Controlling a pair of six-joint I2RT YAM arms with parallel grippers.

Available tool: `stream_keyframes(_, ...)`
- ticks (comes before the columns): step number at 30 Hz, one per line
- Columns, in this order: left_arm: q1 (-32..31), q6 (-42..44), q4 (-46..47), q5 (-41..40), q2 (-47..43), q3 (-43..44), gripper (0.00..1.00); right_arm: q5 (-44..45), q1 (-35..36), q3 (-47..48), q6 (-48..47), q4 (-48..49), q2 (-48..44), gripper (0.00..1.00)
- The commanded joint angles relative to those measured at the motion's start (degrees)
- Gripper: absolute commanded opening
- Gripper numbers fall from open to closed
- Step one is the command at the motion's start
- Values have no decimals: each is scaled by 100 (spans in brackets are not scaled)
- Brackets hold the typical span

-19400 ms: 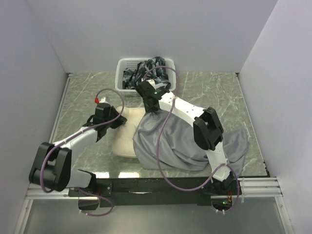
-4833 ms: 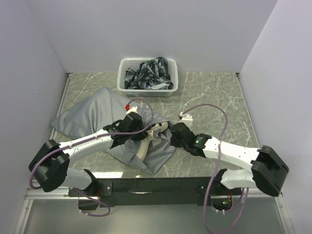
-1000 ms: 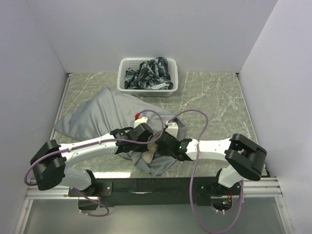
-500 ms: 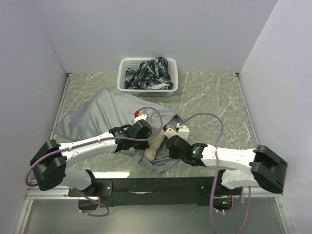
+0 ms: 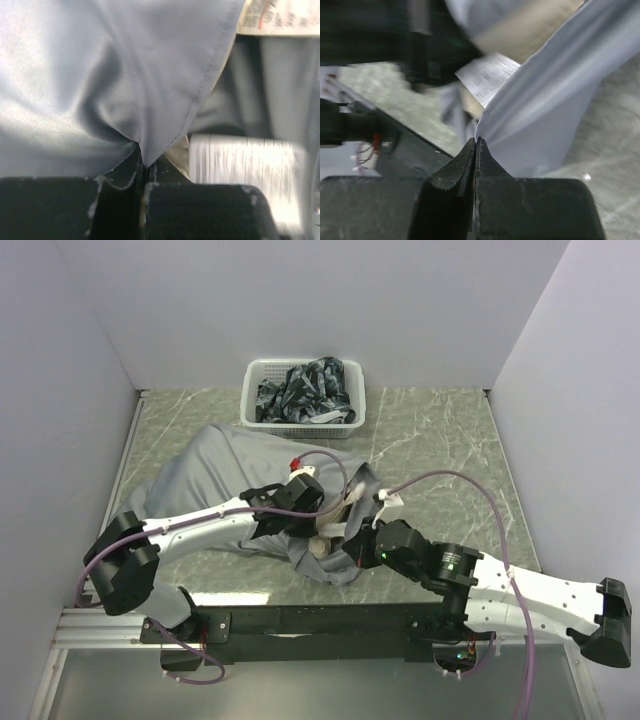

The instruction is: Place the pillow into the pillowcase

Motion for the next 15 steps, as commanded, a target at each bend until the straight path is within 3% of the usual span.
stream_keyframes(1,12,375,-197,225,280,617,1,-285,69,703,-526,-86,79,0)
stream_keyframes(6,-14,517,-434,269,588,1223,1,-383,183,1011,-640,-24,300,0)
stream_keyframes(10,-145,491,-172,795,843,1268,4,-111,174,1414,-667,-94,502,0)
stream_keyframes(13,-436,307,-83,796,835,1120,21,249,148,1670,-632,-235,660,0)
stream_keyframes(15,-568,148,110,902,460,918,47,407,34,1706,-571,-419,766,0)
